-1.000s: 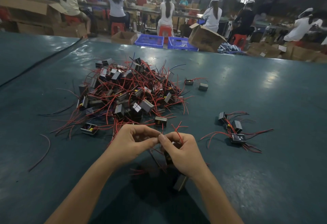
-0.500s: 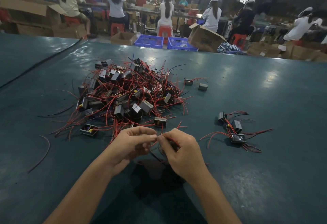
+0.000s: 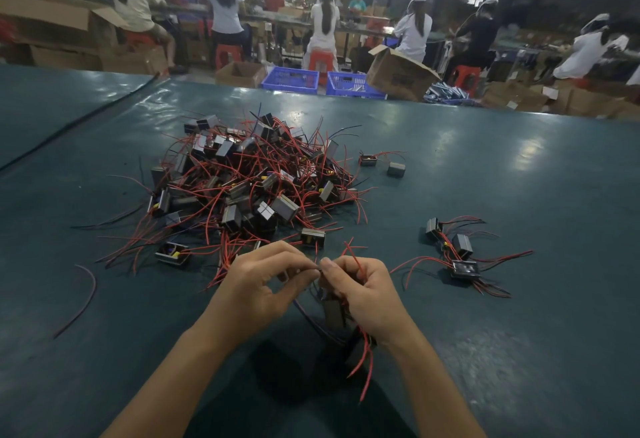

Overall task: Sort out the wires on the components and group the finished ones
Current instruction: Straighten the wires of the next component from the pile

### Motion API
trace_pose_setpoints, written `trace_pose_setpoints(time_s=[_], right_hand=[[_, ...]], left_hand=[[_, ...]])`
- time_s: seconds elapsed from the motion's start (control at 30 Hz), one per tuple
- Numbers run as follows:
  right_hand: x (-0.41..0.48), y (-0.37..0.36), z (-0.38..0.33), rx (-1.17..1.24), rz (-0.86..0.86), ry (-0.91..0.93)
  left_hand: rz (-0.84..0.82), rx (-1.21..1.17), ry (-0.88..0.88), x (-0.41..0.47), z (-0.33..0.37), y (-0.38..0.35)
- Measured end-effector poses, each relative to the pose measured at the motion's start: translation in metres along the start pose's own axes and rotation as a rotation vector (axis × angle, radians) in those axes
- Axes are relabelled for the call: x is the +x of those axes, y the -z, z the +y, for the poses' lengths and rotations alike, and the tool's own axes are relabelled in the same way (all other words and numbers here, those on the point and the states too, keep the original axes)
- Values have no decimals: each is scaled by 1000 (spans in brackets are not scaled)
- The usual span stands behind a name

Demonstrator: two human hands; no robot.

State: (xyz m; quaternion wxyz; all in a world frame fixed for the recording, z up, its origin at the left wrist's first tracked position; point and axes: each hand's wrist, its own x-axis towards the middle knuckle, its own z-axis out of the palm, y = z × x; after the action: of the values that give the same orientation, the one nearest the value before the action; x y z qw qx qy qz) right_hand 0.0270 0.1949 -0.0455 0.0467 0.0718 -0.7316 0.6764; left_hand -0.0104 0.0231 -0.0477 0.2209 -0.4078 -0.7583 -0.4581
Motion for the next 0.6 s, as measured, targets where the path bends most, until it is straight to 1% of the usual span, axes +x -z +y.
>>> trace_pose_setpoints(time_s=[0.1, 0.2, 0.27, 0.33, 0.4, 0.43, 0.47, 0.5, 0.57, 0.6], right_hand=[[-1, 0, 3, -84, 7, 35], [-3, -1, 4, -199, 50, 109], [-3, -1, 4, -361, 112, 229], [-3, -2, 4, -552, 180, 363], [-3, -2, 4, -683, 228, 471], [-4, -1, 4, -728, 249, 524], [-4, 0, 5, -767, 268, 573], [-4, 0, 5, -806, 285, 617], [-4, 0, 6, -876, 313, 690], [-4, -1, 6, -899, 325, 712]], left_hand=[[-52, 12, 90, 0, 0, 2], [-79, -87, 245, 0, 3, 3], [-102, -159, 362, 2, 5, 4], [-132, -208, 441, 4, 7, 4], [-147, -290, 529, 7, 12, 2], [-128, -364, 606, 10, 15, -1], [-94, -458, 719, 11, 17, -4], [-52, -579, 869, 12, 19, -7], [2, -897, 1184, 13, 24, -10], [3, -1058, 1279, 13, 25, -11]])
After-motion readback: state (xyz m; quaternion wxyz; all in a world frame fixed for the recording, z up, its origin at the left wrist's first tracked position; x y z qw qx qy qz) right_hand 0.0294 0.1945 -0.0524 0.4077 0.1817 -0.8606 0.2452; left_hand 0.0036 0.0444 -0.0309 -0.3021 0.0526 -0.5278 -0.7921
